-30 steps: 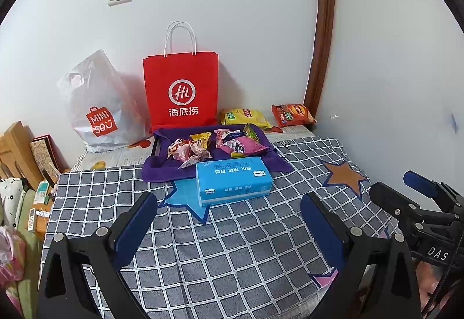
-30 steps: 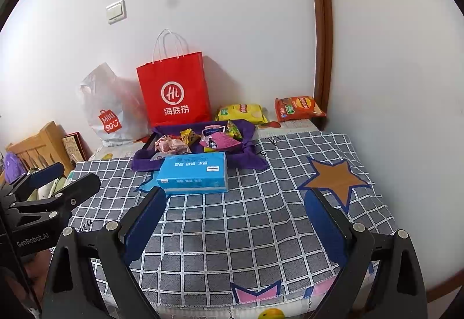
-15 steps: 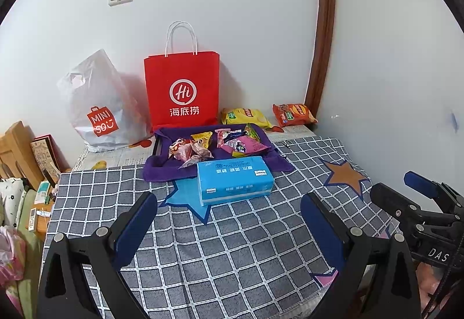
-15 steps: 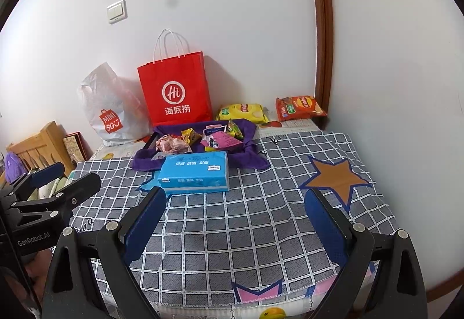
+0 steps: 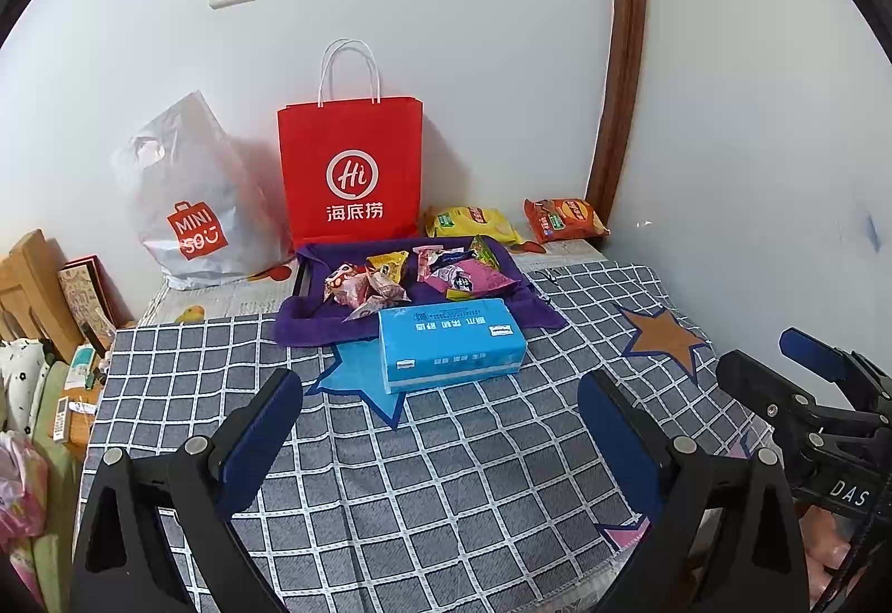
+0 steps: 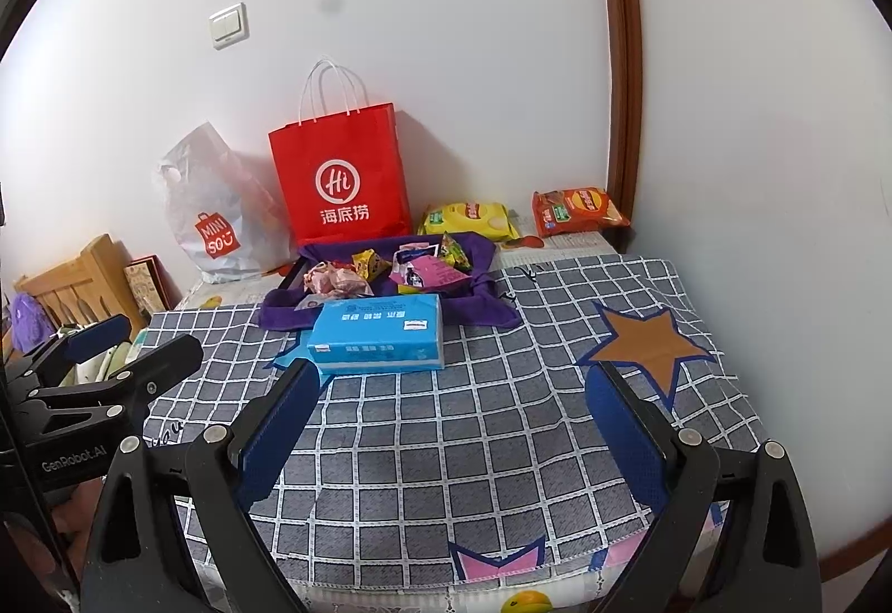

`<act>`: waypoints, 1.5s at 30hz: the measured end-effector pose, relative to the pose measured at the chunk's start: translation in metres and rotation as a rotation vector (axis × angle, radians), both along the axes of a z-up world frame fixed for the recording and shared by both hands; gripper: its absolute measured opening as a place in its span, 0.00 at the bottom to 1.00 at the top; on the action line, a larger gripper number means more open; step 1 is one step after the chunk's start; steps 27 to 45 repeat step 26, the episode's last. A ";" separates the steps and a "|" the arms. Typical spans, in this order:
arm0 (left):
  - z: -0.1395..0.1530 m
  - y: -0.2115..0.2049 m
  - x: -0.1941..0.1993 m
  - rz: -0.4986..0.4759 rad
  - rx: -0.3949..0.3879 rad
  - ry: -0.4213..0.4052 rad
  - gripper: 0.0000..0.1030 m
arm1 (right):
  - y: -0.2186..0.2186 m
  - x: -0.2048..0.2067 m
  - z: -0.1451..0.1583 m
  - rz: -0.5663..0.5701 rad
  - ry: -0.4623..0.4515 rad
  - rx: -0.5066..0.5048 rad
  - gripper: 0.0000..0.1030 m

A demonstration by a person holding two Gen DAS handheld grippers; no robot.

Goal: Organize snacks

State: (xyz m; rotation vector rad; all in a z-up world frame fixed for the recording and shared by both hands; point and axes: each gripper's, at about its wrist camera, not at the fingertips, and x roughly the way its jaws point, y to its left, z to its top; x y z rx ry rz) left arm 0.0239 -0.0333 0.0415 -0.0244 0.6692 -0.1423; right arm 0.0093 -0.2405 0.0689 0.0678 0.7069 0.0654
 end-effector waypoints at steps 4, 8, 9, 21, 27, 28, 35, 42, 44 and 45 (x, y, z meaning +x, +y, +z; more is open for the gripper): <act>-0.001 0.001 0.000 0.000 -0.001 -0.001 0.97 | 0.000 0.000 0.000 0.000 -0.001 0.001 0.93; -0.001 0.001 -0.001 0.001 -0.001 -0.001 0.97 | 0.000 -0.002 0.002 0.003 -0.005 0.005 0.93; -0.001 0.001 -0.001 0.001 -0.001 -0.001 0.97 | 0.001 -0.003 0.002 0.004 -0.007 0.005 0.93; -0.001 0.002 0.001 0.006 0.011 -0.008 0.97 | 0.001 -0.006 0.003 0.013 -0.024 0.011 0.93; -0.005 0.005 0.007 0.012 0.003 -0.015 0.97 | 0.002 -0.002 -0.002 0.020 -0.025 0.014 0.93; -0.005 0.005 0.007 0.012 0.003 -0.015 0.97 | 0.002 -0.002 -0.002 0.020 -0.025 0.014 0.93; -0.005 0.005 0.007 0.012 0.003 -0.015 0.97 | 0.002 -0.002 -0.002 0.020 -0.025 0.014 0.93; -0.005 0.005 0.007 0.012 0.003 -0.015 0.97 | 0.002 -0.002 -0.002 0.020 -0.025 0.014 0.93; -0.005 0.005 0.007 0.012 0.003 -0.015 0.97 | 0.002 -0.002 -0.002 0.020 -0.025 0.014 0.93; -0.005 0.005 0.007 0.012 0.003 -0.015 0.97 | 0.002 -0.002 -0.002 0.020 -0.025 0.014 0.93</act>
